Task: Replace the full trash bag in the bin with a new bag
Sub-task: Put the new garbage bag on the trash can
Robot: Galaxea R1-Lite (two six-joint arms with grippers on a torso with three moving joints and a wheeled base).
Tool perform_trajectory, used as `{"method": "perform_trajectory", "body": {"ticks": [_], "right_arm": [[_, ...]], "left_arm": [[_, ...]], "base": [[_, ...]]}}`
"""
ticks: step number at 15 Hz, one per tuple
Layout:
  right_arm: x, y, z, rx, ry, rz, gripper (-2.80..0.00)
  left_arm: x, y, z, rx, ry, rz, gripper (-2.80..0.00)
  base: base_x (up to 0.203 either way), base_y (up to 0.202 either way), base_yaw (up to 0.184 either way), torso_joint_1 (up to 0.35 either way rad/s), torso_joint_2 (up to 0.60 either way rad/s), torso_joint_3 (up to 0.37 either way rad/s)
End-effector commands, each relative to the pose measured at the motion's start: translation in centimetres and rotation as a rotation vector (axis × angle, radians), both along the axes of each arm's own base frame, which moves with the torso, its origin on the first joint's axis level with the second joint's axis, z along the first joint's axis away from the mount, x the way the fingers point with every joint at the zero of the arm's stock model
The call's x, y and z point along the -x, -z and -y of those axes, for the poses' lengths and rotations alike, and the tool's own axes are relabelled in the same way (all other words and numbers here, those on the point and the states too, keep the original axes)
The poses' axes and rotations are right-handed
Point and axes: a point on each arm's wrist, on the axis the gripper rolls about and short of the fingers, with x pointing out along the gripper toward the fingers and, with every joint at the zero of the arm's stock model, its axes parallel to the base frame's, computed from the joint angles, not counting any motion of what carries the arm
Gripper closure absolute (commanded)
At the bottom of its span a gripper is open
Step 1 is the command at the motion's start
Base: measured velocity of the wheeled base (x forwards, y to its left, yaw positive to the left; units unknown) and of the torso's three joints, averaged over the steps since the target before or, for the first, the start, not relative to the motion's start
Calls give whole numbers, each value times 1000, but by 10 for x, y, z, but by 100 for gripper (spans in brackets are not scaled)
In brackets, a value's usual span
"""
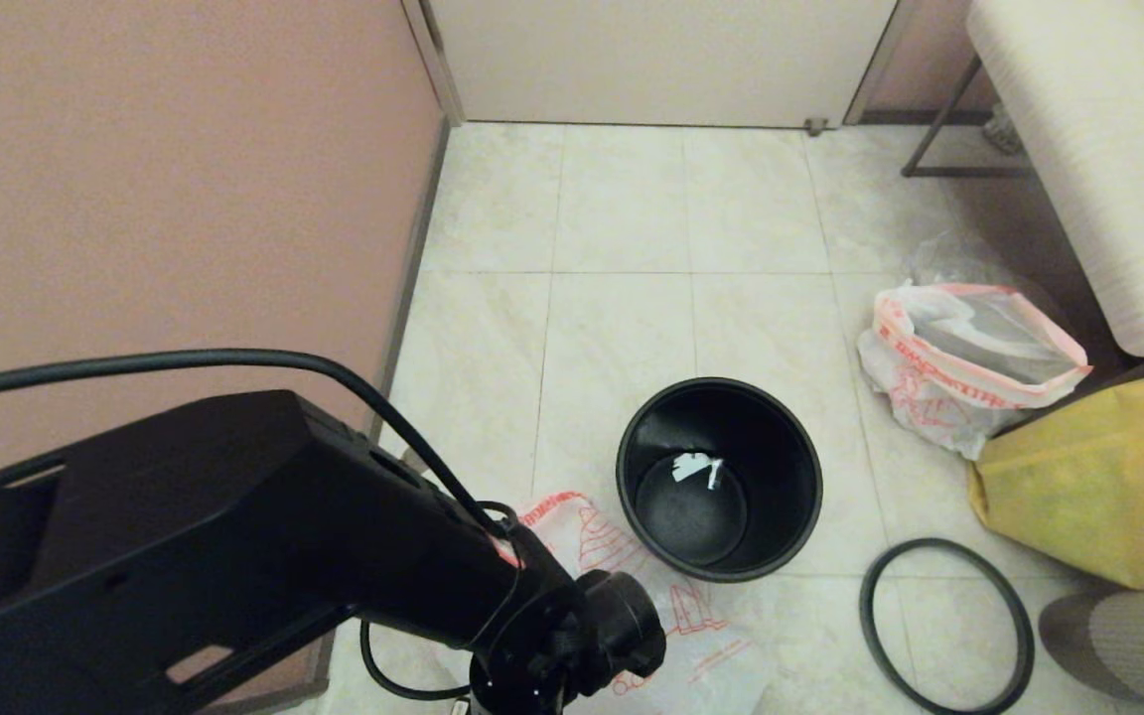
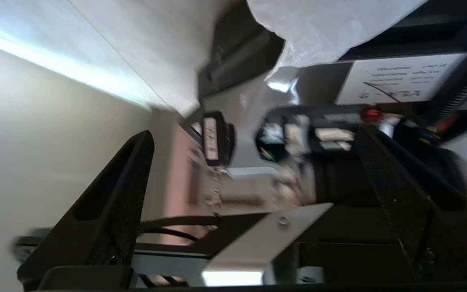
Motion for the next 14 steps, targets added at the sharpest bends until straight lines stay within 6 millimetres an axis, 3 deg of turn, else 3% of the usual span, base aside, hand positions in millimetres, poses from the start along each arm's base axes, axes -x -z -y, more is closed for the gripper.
{"method": "perform_trajectory", "body": {"ticks": [1, 4, 6, 10, 12, 14], "right_arm": [[0, 0, 0, 1, 0, 0, 0], [0, 0, 0, 1, 0, 0, 0], [0, 0, 0, 1, 0, 0, 0], [0, 0, 0, 1, 0, 0, 0], [0, 0, 0, 1, 0, 1, 0], [0, 0, 0, 1, 0, 0, 0]], "left_arm": [[-21, 6, -8, 13, -78, -22, -280], [-40, -3, -6, 121, -123, -36, -280], [-42, 12, 0, 95, -115, -49, -280], [-64, 41, 5, -6, -136, 28, -280], [-59, 45, 7, -80, -114, 17, -280], [-64, 60, 11, -158, -99, 61, -280]], "base": [[0, 0, 0, 0, 0, 0], [0, 0, 0, 0, 0, 0], [0, 0, 0, 0, 0, 0], [0, 0, 0, 0, 0, 0], [0, 0, 0, 0, 0, 0], [0, 0, 0, 0, 0, 0]]}}
